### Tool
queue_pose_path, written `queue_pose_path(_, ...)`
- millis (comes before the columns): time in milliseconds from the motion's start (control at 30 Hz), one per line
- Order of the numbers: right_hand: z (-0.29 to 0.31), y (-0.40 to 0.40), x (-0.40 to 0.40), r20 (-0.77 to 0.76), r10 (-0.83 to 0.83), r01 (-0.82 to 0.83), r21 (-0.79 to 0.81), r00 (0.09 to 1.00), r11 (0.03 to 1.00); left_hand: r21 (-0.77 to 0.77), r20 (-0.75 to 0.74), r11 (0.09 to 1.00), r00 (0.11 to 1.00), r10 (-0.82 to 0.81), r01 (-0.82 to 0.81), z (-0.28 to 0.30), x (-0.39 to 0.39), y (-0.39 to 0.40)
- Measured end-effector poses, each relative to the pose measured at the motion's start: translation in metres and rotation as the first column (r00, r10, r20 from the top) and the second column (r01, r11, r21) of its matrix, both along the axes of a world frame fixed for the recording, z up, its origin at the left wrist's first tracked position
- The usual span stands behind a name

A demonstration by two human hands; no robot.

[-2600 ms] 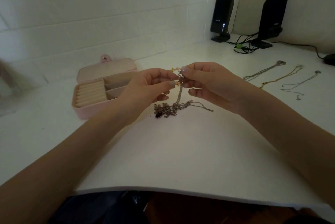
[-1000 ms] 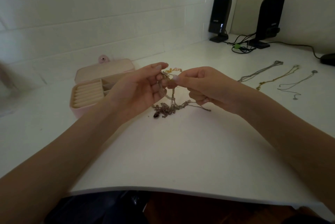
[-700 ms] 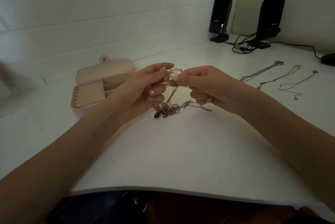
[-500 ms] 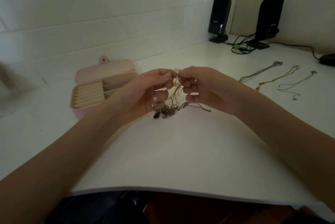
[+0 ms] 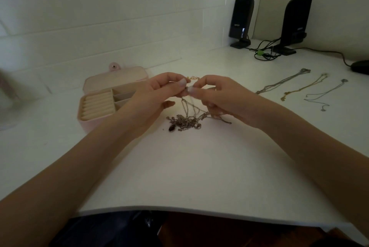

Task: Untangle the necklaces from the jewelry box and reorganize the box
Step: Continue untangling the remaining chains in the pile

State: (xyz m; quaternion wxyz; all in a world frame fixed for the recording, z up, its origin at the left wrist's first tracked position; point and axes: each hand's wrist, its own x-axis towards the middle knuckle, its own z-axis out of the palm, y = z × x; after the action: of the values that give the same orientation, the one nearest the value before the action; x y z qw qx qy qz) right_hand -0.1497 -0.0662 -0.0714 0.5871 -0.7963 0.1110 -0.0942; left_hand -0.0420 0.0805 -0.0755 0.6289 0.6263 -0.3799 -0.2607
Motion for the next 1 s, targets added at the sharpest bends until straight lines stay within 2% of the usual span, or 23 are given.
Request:
queue_pose_path(167, -0.0011, 0.0042, -0.0009, 0.037, 0.071, -0.068, -0.093, 0.997, 0.993, -0.112, -0.179, 0.994, 0.984, -0.023, 0.003, 0.0014, 0.0022, -0.0012)
queue_pose_path(367, 0.0009, 0.0005, -0.0023, 0.094, 0.001, 0.005, -0.065, 0.996, 0.998, -0.142, -0.269, 0.989, 0.961, -0.065, 0.027, 0.0021, 0.0, -0.0015)
queue_pose_path(500, -0.0004, -0.0031, 0.0011, 0.16, -0.085, 0.086, 0.0, 0.984, 0.996, -0.064, -0.215, 0.998, 0.976, 0.016, -0.03, 0.001, -0.0003, -0.0018)
queue_pose_path(633, 0.0019, -0.0041, 0.0013, 0.106, -0.061, 0.045, 0.148, 0.992, 0.988, -0.045, -0.208, 0.995, 0.975, 0.072, -0.083, -0.0003, 0.0013, -0.0025)
queue_pose_path(767, 0.0057, 0.0007, -0.0013, 0.103, -0.027, -0.003, 0.281, 0.994, 0.96, 0.017, -0.025, 0.987, 0.987, 0.157, -0.157, -0.0022, 0.0, -0.0018)
queue_pose_path(867, 0.0073, 0.0003, -0.0028, 0.101, -0.034, 0.0, 0.323, 0.994, 0.946, 0.013, 0.105, 0.98, 0.975, 0.196, -0.198, -0.0028, -0.0035, -0.0024)
queue_pose_path(1000, 0.0049, -0.0013, -0.0029, 0.052, -0.092, 0.073, 0.283, 0.994, 0.956, -0.033, 0.141, 0.979, 0.969, 0.202, -0.2, -0.0006, -0.0049, -0.0018)
